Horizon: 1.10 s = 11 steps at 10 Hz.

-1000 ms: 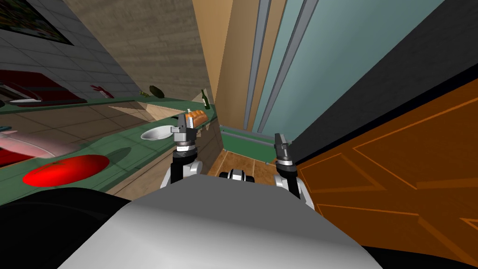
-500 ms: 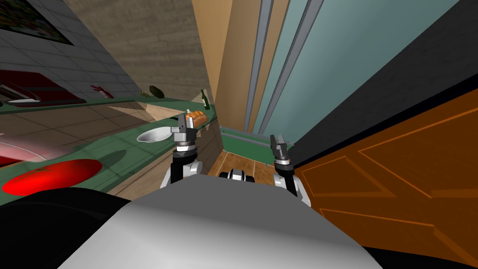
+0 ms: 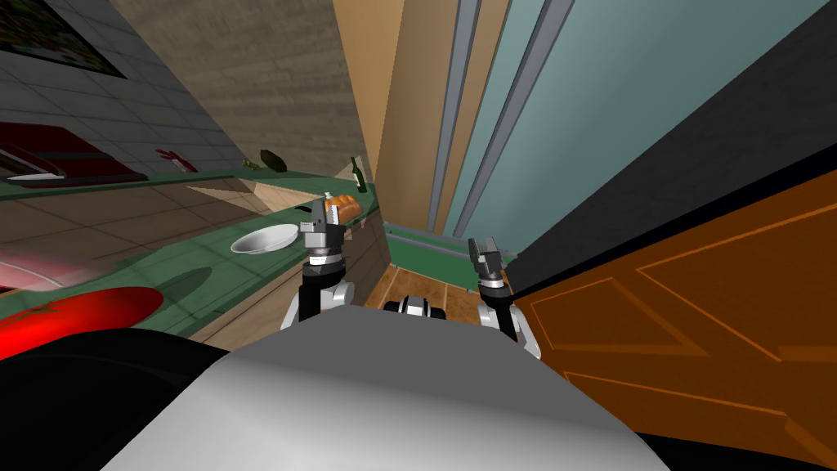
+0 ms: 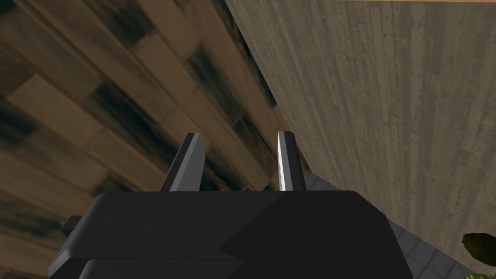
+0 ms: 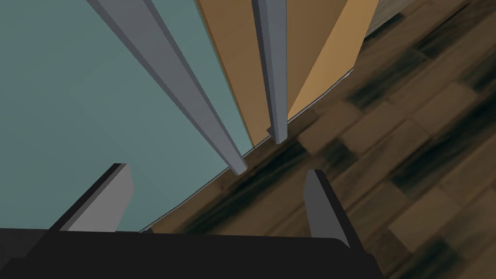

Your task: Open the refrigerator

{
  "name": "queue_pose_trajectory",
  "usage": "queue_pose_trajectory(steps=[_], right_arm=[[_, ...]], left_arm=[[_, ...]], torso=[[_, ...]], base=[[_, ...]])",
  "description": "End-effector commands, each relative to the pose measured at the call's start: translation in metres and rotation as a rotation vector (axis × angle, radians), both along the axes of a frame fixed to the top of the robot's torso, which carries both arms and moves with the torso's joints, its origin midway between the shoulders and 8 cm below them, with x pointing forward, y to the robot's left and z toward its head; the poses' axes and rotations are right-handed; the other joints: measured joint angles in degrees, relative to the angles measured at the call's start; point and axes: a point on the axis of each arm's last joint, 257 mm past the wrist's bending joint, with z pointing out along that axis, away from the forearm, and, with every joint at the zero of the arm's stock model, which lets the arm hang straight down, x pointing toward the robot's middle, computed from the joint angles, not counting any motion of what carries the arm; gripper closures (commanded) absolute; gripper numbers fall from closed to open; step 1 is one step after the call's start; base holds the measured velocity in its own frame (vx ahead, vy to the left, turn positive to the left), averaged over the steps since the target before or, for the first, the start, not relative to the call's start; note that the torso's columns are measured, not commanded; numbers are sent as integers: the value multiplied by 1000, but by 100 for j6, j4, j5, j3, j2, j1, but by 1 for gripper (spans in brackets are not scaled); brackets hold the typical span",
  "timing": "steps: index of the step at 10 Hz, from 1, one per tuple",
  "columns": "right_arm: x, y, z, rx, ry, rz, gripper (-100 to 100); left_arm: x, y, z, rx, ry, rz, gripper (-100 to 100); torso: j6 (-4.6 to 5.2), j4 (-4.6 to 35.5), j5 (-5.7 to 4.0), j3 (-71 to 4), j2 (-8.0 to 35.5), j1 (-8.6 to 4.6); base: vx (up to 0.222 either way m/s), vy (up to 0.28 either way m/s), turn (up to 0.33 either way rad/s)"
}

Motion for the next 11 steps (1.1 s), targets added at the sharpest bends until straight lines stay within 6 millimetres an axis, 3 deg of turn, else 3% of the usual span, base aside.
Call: queue_pose_trajectory(steps=[1,11], right_arm=[[4,2,-11,-82,-18,-40,-100],[15,5,-45,-343,-75,-180,-100]], left_arm=[[0,0,0,0,0,0,0],[0,0,0,0,0,0,0]], torso=[[1,-2,0,-3,-3,-1],[1,1,0,2,7,-1]], base=[[68,-3,6],[49,-4,3]])
